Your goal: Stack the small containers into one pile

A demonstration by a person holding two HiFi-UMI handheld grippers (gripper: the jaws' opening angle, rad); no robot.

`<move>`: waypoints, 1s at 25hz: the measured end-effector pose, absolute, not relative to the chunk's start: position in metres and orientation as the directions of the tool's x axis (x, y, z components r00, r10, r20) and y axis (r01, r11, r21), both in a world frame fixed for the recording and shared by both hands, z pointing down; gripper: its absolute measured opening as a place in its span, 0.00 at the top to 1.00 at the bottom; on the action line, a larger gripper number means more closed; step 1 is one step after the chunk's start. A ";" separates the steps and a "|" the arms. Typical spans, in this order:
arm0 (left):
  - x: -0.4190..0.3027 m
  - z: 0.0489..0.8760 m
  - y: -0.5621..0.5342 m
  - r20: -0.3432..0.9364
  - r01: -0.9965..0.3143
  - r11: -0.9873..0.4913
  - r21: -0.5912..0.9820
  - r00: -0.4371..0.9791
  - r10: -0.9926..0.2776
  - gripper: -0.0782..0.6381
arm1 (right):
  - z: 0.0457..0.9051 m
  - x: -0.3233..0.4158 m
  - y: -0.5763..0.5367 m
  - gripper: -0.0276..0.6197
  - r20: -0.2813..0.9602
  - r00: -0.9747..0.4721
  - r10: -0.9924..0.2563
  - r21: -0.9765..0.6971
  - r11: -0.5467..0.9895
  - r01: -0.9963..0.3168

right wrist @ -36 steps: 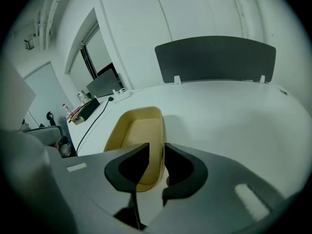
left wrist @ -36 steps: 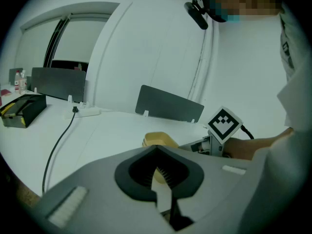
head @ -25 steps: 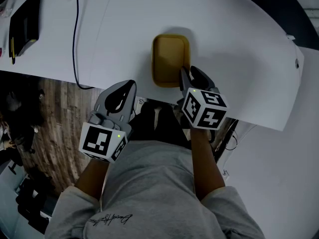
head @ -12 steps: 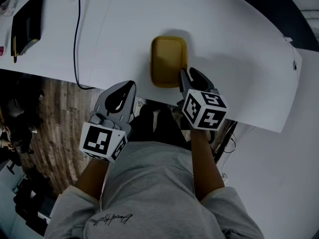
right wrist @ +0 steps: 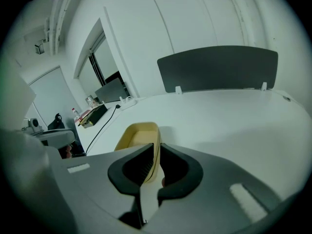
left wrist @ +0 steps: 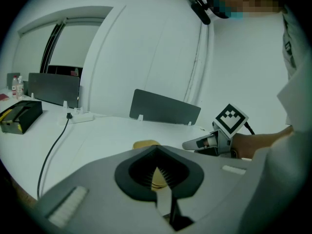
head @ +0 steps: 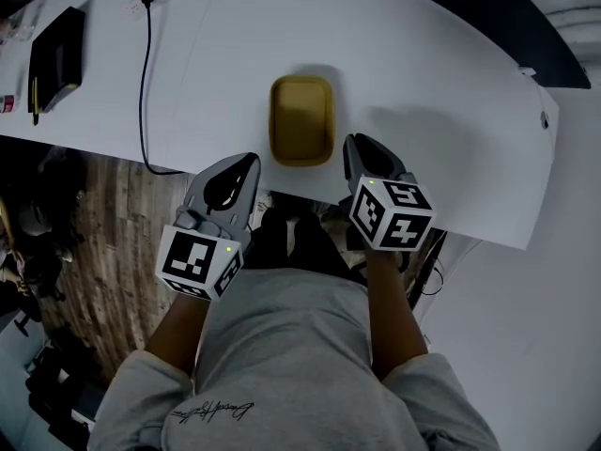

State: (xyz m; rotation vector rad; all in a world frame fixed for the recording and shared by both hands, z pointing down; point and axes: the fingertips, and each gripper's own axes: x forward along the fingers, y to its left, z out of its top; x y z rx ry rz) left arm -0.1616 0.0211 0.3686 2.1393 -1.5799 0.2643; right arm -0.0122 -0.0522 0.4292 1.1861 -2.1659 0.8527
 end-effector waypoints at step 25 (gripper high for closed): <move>-0.086 0.292 0.014 0.341 -0.914 -0.341 0.219 0.399 -0.852 0.89 | 0.302 0.045 -0.021 0.94 0.521 -0.664 -0.536 -0.247 0.650 -0.719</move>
